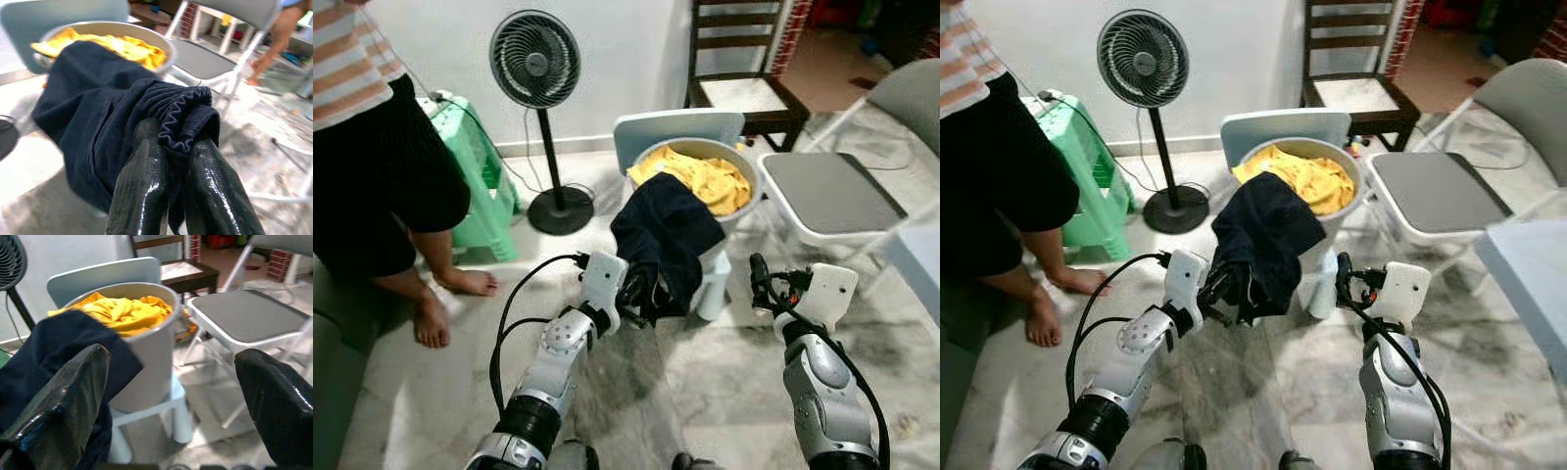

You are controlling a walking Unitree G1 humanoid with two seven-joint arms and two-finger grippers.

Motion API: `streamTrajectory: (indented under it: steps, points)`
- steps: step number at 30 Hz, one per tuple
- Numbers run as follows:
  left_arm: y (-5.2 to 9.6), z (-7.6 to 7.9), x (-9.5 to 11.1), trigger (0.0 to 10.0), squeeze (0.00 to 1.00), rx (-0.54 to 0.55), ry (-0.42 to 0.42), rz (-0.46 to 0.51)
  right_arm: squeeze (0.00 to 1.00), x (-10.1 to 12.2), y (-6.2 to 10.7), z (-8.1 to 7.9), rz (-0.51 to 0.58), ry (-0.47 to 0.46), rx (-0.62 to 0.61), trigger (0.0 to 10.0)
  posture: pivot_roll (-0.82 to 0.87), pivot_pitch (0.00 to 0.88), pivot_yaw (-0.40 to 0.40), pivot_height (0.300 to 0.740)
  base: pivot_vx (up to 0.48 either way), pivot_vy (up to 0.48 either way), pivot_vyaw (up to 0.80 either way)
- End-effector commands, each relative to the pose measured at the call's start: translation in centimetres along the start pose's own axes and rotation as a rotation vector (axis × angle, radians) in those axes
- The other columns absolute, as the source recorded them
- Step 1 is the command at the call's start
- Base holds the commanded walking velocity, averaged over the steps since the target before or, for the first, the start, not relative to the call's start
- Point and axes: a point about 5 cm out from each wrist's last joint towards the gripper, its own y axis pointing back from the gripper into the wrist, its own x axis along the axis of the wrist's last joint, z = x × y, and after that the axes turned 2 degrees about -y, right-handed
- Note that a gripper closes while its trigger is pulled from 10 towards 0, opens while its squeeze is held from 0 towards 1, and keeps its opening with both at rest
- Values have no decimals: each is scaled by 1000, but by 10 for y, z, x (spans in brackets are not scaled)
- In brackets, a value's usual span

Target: Hang hanger

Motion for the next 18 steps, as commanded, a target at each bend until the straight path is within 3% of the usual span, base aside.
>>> streamTrajectory:
  steps: [1, 6, 12, 18]
  points:
    - [-1, 3, 0, 10000, 0, -12, -2, 8, 0, -1, 2, 3, -9, 10, -12, 10000, -54, 118, 13, 740, 0, 0, 0]
    - [1, 4, -1, 10000, 0, -51, -6, 14, 0, -1, 2, 3, -10, 12, -9, 10000, -57, 116, 12, 740, 0, 0, 0]
    - [1, 2, -3, 10000, 0, -47, 75, 12, 0, -1, 3, 4, -12, 15, -12, 10000, -58, 117, 11, 740, 0, 0, 0]
    - [0, 2, -2, 10000, 0, -57, 95, 22, 0, -1, 2, 4, -13, 15, -11, 10000, -59, 118, 10, 740, 0, 0, 0]
